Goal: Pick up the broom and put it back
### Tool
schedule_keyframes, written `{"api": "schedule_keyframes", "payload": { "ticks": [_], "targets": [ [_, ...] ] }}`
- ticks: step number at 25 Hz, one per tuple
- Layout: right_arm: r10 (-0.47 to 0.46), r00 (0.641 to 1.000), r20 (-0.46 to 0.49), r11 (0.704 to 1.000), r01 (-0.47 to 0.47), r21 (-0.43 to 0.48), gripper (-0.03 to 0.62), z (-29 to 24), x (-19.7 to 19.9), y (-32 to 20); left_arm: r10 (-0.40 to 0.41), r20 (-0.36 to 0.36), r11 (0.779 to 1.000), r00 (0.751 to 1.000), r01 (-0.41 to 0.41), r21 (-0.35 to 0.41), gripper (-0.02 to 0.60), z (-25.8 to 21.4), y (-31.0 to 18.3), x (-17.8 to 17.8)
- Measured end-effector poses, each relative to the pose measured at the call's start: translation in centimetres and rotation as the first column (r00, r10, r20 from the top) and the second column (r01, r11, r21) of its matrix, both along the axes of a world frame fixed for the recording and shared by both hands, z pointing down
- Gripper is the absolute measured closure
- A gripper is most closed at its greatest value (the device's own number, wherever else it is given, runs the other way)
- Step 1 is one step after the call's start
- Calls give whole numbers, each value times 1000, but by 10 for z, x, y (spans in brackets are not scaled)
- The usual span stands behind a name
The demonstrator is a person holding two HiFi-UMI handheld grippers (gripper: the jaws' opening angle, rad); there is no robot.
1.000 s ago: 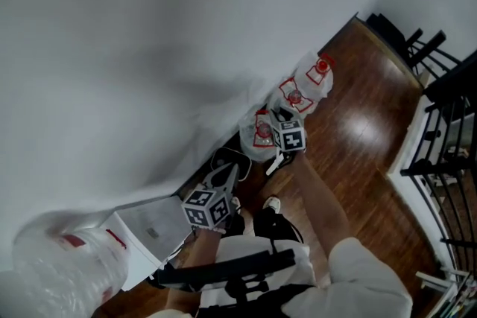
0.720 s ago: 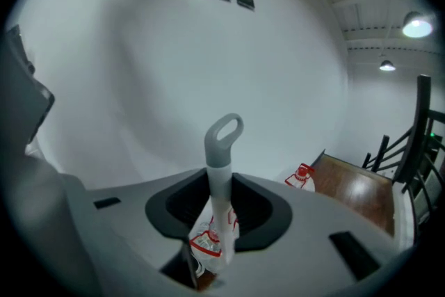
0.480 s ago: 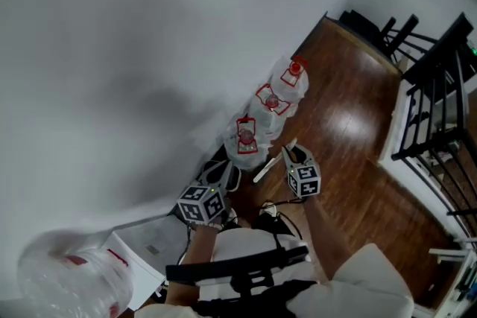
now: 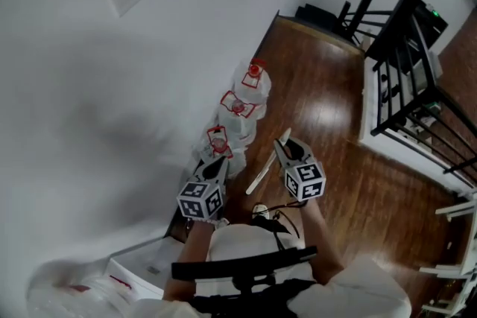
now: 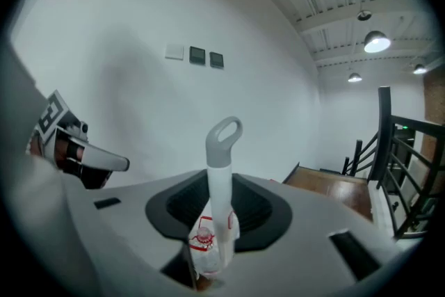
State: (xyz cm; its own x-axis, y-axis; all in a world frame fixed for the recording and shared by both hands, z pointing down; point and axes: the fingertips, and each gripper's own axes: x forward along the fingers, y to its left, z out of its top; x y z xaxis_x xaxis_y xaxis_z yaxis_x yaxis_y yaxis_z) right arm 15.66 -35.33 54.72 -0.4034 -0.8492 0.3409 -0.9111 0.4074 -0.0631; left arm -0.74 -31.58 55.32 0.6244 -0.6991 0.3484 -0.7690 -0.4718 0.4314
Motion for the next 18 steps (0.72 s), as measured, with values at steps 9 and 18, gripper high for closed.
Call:
{"api": "schedule_keyframes", "payload": {
  "ticks": [9, 18],
  "targets": [
    [6, 999, 54, 992, -13, 128, 467, -101, 11, -3, 67, 0, 996, 998, -67, 56, 595, -19, -3, 35],
    [40, 996, 85, 977, -57, 207, 468, -147, 21, -13, 31, 42, 997, 999, -34, 70, 595, -23, -16, 41]
  ]
}}
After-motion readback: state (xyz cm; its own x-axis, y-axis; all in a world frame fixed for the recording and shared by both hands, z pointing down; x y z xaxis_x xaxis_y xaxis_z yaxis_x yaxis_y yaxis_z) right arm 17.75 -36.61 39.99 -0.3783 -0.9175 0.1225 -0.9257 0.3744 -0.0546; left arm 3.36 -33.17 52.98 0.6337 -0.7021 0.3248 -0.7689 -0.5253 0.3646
